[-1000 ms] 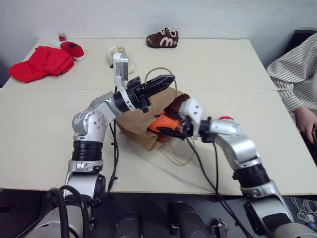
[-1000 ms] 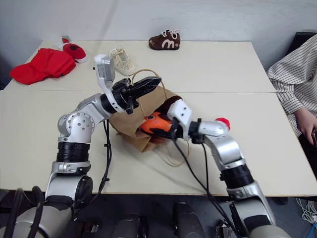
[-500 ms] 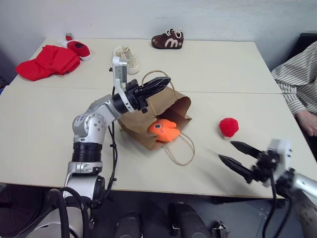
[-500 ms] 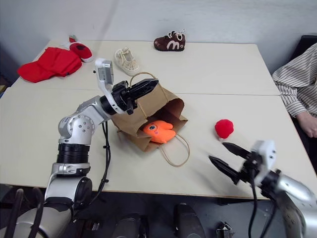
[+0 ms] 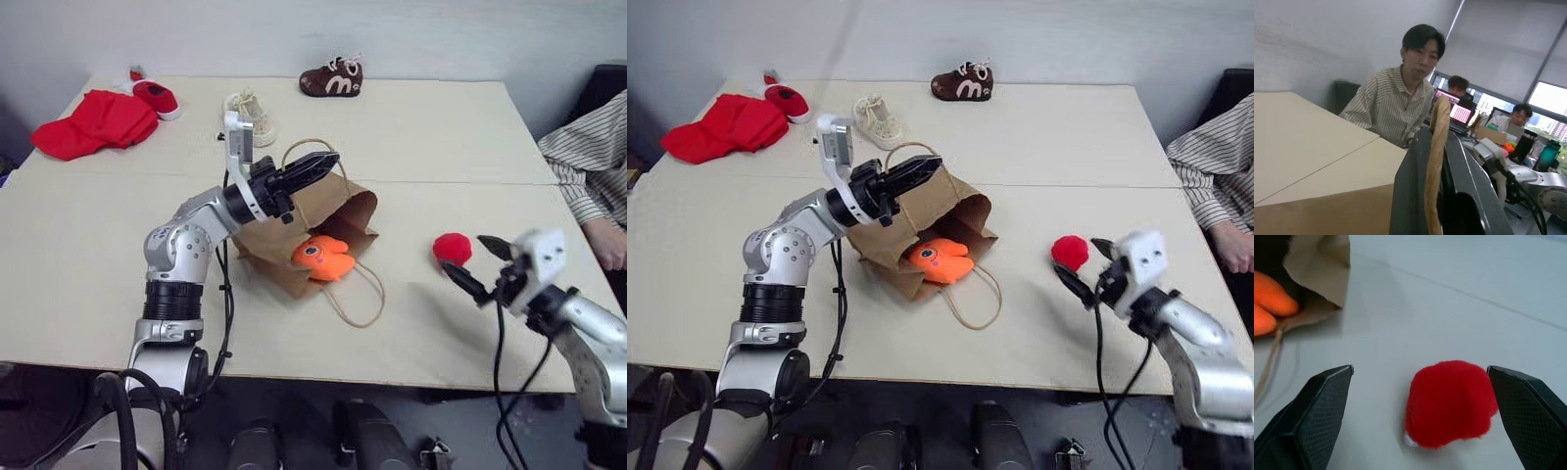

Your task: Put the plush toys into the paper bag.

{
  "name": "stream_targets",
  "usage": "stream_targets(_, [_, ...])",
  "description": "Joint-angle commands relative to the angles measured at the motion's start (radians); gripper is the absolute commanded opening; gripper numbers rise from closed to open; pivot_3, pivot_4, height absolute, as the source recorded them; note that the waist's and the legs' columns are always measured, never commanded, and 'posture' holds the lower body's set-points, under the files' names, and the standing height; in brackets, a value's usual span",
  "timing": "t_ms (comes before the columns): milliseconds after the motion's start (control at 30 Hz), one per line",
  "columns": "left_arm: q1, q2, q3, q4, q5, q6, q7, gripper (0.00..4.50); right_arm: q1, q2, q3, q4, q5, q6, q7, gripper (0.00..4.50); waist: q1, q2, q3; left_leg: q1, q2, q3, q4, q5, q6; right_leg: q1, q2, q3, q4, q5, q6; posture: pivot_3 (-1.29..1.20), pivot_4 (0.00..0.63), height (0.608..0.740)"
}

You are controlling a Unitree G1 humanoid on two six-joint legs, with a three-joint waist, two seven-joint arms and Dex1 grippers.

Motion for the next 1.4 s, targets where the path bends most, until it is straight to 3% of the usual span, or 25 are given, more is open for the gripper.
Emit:
stream_targets(33, [-0.006, 0.001, 0.001, -0.049, -0.004, -0.011, 0.002, 0.0, -0.085, -0.011, 0.057, 0.106, -0.039, 0.046, -0.024, 4.1, 0.002, 0.0, 0.0, -0.001, -0.001, -0.001, 0.0, 0.0, 0.001, -0.001, -0.001, -0.001, 0.0, 0.0, 0.0, 0.0, 0.15, 0.74])
stream_targets(233, [-0.017, 0.007, 0.012, -0.054, -0.007, -0.012, 0.014, 0.0, -0.185, -0.038, 0.091, 0.182, -0.044, 0.062, 0.014, 2.24, -0.005, 0.0, 0.0, -0.001, -0.001, 0.0, 0.0, 0.0, 0.001, -0.001, -0.001, -0.001, 0.0, 0.001, 0.001, 0.0, 0.15, 0.74])
stream_targets(433, [-0.024, 0.009, 0.014, -0.055, -0.015, -0.009, 0.015, 0.0, -0.141, -0.099, 0.074, 0.033, 0.034, 0.083, 0.126, 0.11, -0.005, 0.0, 0.0, -0.001, 0.0, -0.001, 0.0, 0.0, 0.001, -0.001, -0.001, -0.001, 0.0, 0.001, 0.001, 0.0, 0.15, 0.74])
stream_targets(733, [-0.032, 0.006, 0.011, -0.035, -0.009, -0.018, 0.003, 0.0, -0.098, -0.103, 0.016, -0.006, 0.062, 0.053, 0.129, 0.04, -0.005, 0.0, 0.0, -0.001, -0.001, -0.001, 0.0, 0.0, 0.001, -0.001, -0.001, -0.001, 0.0, 0.001, 0.001, 0.0, 0.15, 0.74])
stream_targets(833, [-0.032, 0.007, 0.009, -0.035, -0.006, -0.019, 0.0, 0.0, -0.122, -0.123, 0.013, 0.014, 0.028, 0.046, 0.1, 0.6, -0.005, 0.0, 0.0, -0.001, -0.001, -0.001, 0.0, 0.0, 0.001, -0.001, -0.001, -0.001, 0.0, 0.001, 0.001, 0.0, 0.15, 0.74])
stream_targets(1100, [-0.03, 0.003, 0.004, -0.035, -0.001, -0.026, -0.002, 0.0, -0.154, -0.173, 0.123, 0.111, -0.046, 0.156, 0.088, 3.27, -0.005, 0.0, 0.0, -0.001, -0.001, -0.001, 0.0, 0.0, 0.001, -0.001, -0.001, -0.001, 0.0, 0.001, 0.001, 0.0, 0.15, 0.74])
stream_targets(1200, [-0.031, 0.0, 0.002, -0.034, 0.0, -0.028, -0.002, 0.0, -0.193, -0.127, 0.14, 0.17, -0.047, 0.149, 0.07, 3.16, -0.006, 0.0, 0.0, -0.001, -0.001, -0.001, 0.0, 0.0, 0.001, -0.001, -0.001, -0.001, 0.0, 0.001, 0.001, 0.0, 0.15, 0.74])
stream_targets(1400, [-0.031, -0.005, 0.001, -0.034, 0.004, -0.03, -0.003, 0.0, -0.227, -0.116, 0.157, 0.223, -0.065, 0.099, 0.096, 1.25, -0.007, 0.0, 0.0, -0.001, 0.0, 0.0, 0.0, 0.0, 0.001, -0.001, -0.001, -0.001, 0.0, 0.001, 0.001, 0.0, 0.15, 0.74])
